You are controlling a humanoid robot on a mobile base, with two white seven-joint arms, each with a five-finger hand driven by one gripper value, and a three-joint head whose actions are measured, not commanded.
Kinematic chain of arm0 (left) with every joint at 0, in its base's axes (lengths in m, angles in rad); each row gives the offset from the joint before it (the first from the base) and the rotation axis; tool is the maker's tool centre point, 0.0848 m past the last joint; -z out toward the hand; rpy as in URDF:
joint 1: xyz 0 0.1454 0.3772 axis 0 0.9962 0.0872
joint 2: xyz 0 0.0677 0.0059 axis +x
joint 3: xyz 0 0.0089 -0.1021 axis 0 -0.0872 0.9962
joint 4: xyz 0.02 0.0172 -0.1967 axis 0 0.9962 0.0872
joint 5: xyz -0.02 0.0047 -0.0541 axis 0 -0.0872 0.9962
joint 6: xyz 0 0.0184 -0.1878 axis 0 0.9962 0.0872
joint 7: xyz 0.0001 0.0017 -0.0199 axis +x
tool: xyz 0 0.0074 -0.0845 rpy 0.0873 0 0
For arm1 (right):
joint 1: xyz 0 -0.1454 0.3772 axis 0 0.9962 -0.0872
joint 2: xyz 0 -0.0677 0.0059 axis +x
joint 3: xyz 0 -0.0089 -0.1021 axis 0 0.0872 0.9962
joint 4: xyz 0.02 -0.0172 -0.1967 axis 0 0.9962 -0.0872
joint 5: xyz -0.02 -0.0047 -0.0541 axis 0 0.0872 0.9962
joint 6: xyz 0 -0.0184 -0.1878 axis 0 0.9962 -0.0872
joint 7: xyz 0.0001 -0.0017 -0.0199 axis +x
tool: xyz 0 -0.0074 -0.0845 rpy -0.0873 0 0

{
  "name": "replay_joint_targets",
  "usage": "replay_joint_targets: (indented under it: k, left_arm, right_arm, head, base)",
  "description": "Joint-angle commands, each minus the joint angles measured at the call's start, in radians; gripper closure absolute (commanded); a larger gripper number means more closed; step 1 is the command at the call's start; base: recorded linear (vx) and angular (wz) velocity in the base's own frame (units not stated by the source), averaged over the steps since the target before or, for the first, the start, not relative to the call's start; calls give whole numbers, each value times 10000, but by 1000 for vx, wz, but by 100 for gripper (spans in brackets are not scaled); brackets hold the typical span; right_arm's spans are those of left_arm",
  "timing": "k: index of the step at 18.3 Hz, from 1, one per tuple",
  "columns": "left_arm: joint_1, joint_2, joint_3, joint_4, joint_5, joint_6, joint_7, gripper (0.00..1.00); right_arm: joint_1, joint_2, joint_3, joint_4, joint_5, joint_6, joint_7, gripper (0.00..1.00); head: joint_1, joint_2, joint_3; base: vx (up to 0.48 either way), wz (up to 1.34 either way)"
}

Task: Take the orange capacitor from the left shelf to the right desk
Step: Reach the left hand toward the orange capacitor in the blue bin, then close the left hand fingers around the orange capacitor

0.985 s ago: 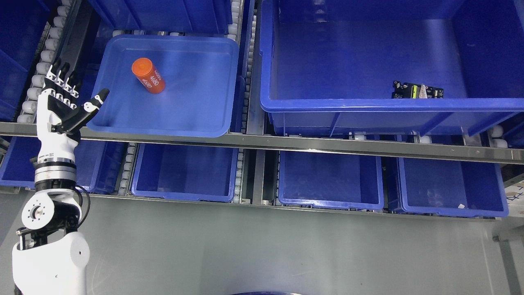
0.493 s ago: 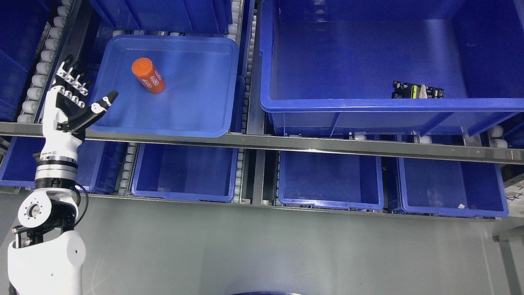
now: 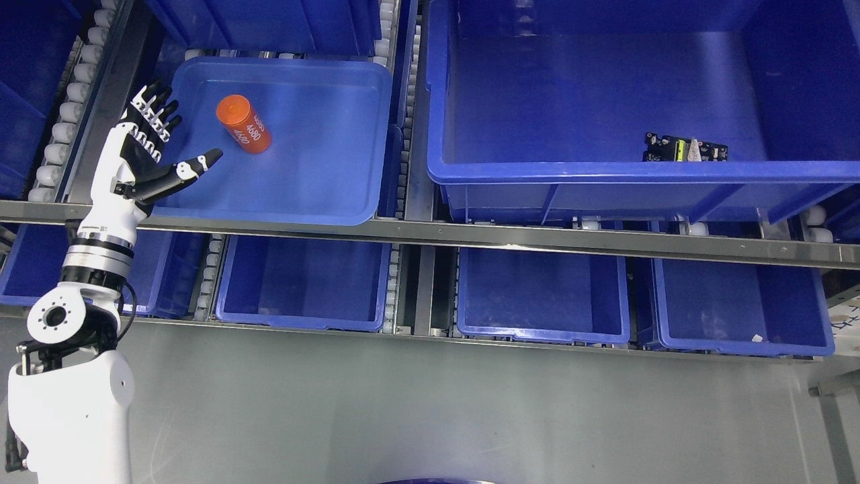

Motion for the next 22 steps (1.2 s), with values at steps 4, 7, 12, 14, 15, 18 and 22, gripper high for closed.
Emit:
replay_joint_targets:
  k: [4, 7, 12, 14, 15, 18, 22]
  left_arm:
    - [-1338, 95, -815, 2289, -1068, 2, -421, 1]
    - [-1860, 64, -877, 3240, -1099, 2, -405, 1]
    - [-1969, 33, -1504, 3549, -1084, 2, -451, 1]
    - [-1984, -150, -1582, 3549, -1084, 2, -451, 1]
    - [-2014, -196, -1583, 3549, -1084, 2, -451, 1]
    - [-2061, -273, -1675, 3610, -1084, 2, -451, 3]
    - [-2122, -258, -1568, 3718, -1084, -135, -451, 15]
  right_arm:
    - [200, -174, -123, -175, 31, 8, -4, 0]
    - [200, -174, -123, -175, 31, 8, -4, 0]
    - [200, -174, -123, -175, 31, -7, -4, 0]
    - [200, -174, -123, -175, 31, 8, -4, 0]
    - [200, -174, -123, -175, 31, 8, -4, 0]
    - [200, -174, -123, -175, 31, -7, -4, 0]
    - [200, -174, -123, -175, 31, 8, -4, 0]
  head:
    - [0, 0, 0]
    - [0, 0, 0]
    - [0, 0, 0]
    - [0, 0, 0]
    - [0, 0, 0]
    - [0, 0, 0]
    - [0, 0, 0]
  base:
    - [0, 0]
    - [0, 0]
    - [0, 0]
    - [0, 0]
    - [0, 0]
    - [0, 0]
    - [0, 0]
